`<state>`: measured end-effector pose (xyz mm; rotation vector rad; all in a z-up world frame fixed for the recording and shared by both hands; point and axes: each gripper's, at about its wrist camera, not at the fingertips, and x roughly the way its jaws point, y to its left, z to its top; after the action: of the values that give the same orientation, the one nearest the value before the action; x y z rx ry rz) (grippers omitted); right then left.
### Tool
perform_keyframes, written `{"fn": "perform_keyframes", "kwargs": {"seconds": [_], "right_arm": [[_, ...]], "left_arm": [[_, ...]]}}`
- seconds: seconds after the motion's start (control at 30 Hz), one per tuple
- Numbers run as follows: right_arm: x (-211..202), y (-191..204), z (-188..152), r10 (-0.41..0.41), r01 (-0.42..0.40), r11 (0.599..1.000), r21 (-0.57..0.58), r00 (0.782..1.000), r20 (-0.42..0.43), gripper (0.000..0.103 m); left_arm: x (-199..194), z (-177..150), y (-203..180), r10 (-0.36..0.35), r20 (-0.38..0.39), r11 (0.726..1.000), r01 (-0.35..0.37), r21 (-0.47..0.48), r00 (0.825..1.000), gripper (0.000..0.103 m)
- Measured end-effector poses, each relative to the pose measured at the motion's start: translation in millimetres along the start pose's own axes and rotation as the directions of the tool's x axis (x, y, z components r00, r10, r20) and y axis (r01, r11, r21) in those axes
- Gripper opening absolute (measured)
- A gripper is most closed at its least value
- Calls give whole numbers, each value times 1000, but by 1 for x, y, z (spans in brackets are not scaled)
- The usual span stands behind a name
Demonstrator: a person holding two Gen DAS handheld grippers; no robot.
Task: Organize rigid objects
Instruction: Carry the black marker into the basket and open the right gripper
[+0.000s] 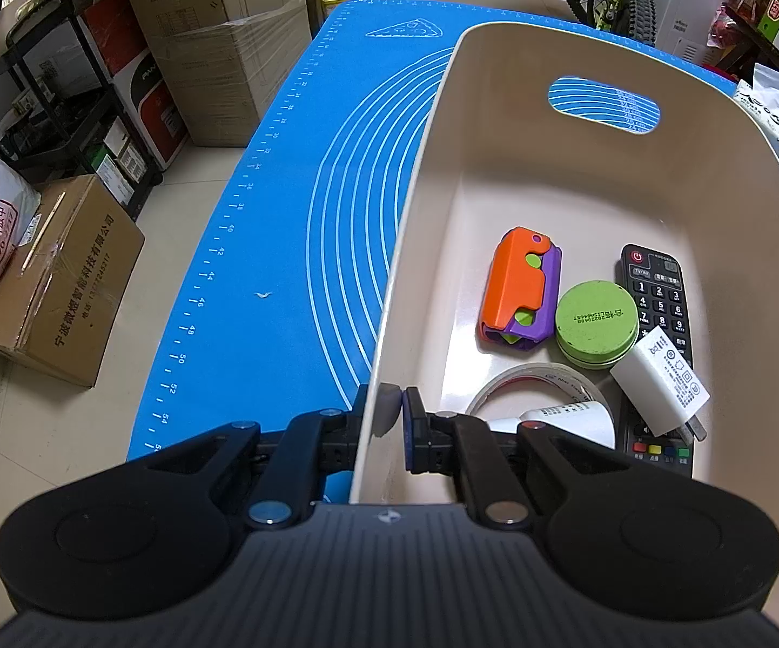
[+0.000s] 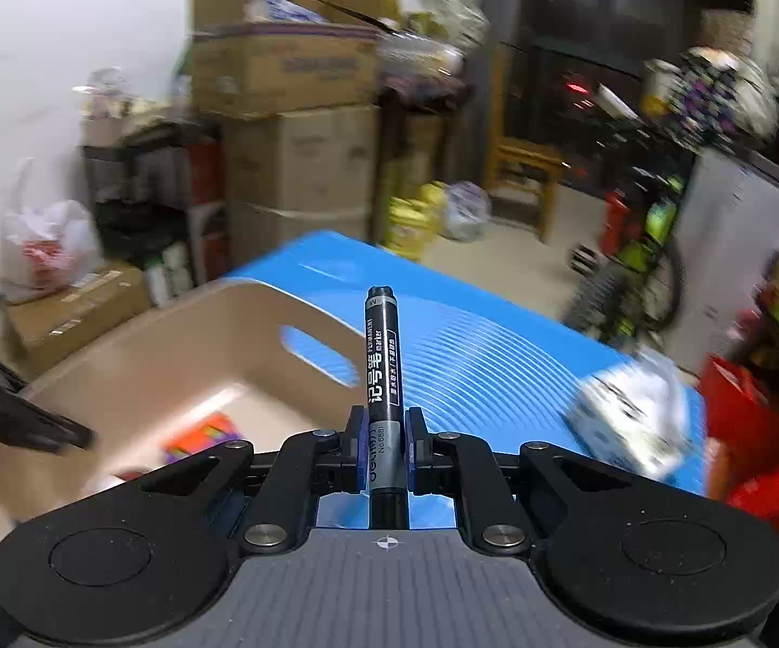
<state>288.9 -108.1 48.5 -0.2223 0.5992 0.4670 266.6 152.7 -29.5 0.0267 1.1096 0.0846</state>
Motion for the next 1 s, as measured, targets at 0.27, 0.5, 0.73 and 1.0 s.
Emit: {"fn": "perform_keyframes", "kwargs": {"seconds": [0.27,0.5,0.73,1.0], "right_arm": [[26,66,5,140,-141,990,-29,990,-32,24],[56,100,-16,171,-181,982,-55,973,-154,25],[76,107,-25,175,-194,980,-48,949,-263,26],[59,95,-21,172,-179,984,-17,965,-196,58]], "left_arm": [[0,0,0,2,1,1000,-2,2,1000,12],[0,0,0,2,0,1000,-2,3,1000,12],[0,0,-1,5,0,1000,-5,4,1000,12],[0,0,-1,5,0,1000,-5,4,1000,12]]}}
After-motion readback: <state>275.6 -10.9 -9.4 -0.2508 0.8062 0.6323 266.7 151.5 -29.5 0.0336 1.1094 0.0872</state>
